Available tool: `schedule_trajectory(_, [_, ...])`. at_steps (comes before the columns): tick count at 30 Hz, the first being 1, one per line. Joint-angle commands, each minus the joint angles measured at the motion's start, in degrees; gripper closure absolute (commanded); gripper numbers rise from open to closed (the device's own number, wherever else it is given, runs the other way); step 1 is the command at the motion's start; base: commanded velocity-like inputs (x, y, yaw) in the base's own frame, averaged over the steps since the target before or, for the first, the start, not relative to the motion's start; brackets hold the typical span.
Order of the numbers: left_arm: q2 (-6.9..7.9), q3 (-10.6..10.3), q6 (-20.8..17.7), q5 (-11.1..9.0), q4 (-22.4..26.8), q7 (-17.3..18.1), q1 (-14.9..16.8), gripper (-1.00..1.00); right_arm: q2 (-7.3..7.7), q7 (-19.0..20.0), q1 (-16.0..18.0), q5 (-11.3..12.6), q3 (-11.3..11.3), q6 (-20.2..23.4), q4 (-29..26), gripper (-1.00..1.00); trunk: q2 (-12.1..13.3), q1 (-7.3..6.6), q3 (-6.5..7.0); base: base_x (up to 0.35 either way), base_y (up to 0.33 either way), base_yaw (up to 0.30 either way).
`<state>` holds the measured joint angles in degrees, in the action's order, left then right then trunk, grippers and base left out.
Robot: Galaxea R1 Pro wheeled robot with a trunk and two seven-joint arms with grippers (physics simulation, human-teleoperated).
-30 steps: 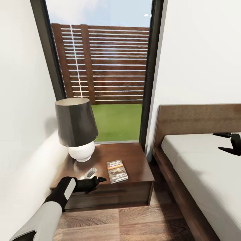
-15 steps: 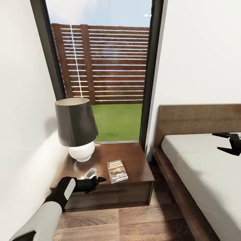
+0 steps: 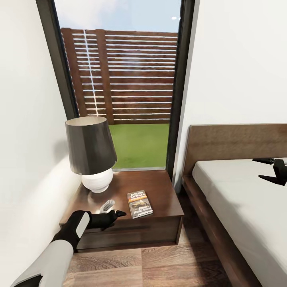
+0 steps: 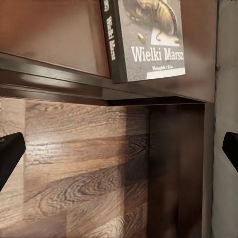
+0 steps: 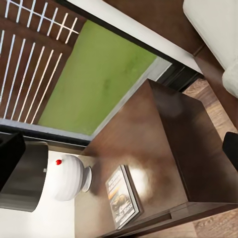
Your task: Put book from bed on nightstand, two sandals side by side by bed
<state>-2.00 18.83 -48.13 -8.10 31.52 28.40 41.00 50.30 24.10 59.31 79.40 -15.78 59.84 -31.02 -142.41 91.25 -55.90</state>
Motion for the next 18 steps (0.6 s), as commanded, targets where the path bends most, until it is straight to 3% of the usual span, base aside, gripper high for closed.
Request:
schedule_trajectory(1, [-0.02, 0.40, -0.39, 0.02, 0.04, 0.10, 0.04, -1.00, 0.07, 0.60, 0.10, -0.29, -0.38, -0.05, 0.09, -1.00, 0.37, -0.23, 0.12, 0.000, 0.000, 0.000])
schedule_trajectory(9, [0.15, 0.43, -0.39, 0.00, 0.03, 0.21, 0.04, -1.00, 0.01, 0.60, 0.10, -0.30, -0.46, -0.10, 0.34, -1.00, 3.58, -1.99, 1.55, 0.000, 0.000, 0.000])
schedule_trajectory(18, [0.61, 0.35, -0.39, 0.06, 0.02, 2.68, 0.04, -1.00, -0.35, 0.53, 0.10, -0.32, -0.57, -0.22, 0.42, -1.00, 7.19, -3.97, 3.17, 0.000, 0.000, 0.000])
